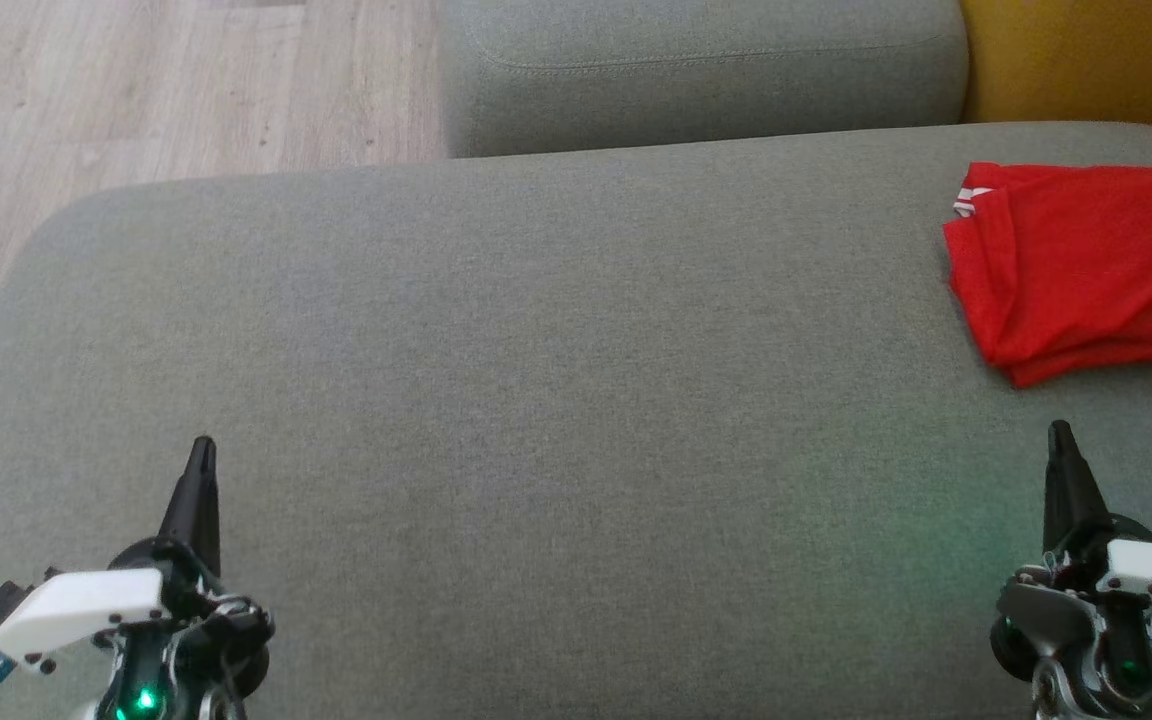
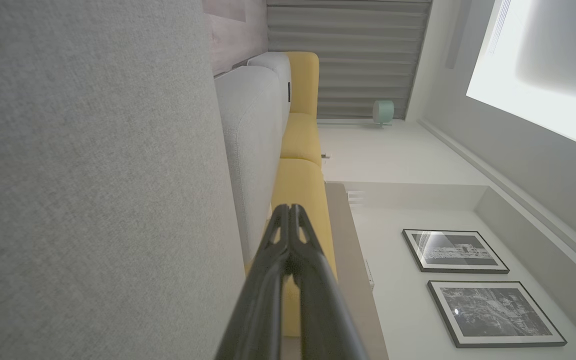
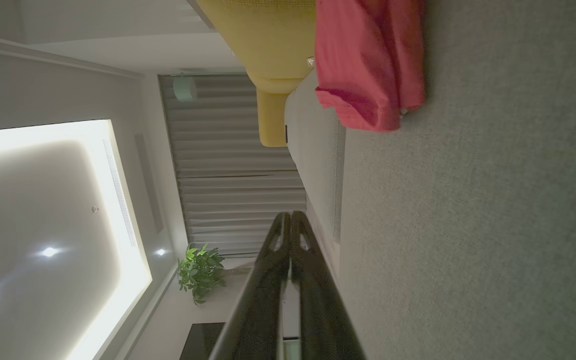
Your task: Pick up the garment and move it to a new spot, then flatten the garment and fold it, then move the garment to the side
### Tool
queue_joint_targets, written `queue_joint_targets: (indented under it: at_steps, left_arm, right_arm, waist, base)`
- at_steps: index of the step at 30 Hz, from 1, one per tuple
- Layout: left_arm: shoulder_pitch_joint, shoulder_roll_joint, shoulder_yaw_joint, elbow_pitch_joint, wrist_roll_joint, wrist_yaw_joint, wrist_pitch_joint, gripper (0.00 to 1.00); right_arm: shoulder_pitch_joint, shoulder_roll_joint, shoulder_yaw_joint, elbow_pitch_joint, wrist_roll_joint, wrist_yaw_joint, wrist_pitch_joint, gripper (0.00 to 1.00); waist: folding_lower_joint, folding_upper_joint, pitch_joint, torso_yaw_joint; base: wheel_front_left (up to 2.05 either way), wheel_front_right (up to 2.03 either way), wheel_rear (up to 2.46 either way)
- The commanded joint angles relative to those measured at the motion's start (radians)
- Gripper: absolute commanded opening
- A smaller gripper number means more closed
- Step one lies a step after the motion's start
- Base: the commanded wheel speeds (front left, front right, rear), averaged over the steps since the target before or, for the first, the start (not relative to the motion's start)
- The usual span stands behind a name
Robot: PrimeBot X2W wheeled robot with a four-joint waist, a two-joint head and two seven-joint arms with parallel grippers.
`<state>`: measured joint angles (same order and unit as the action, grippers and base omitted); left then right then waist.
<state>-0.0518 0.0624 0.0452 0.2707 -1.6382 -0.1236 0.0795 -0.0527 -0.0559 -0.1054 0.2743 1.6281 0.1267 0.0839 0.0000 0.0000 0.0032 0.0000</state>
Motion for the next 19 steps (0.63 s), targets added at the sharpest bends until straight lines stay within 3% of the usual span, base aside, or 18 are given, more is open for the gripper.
queue_joint_targets:
  at_steps: [1, 19]
  left_arm:
    - [-0.053, 0.011, 0.036, -0.027, 0.003, -0.007, 0.008, 0.0]
    - [-0.054, 0.007, 0.043, -0.027, 0.008, -0.007, 0.013, 0.0]
  right_arm:
    - [-0.053, -0.013, 0.017, -0.031, 0.002, 0.004, 0.009, 0.0]
    - [-0.053, -0.009, 0.011, -0.031, -0.003, 0.004, 0.013, 0.0]
  waist:
    - [0.0, 0.0, 0.0, 0.0]
    - [0.0, 0.0, 0.0, 0.0]
  base:
    - [0.0, 0.0, 0.0]
    - [0.0, 0.0, 0.0]
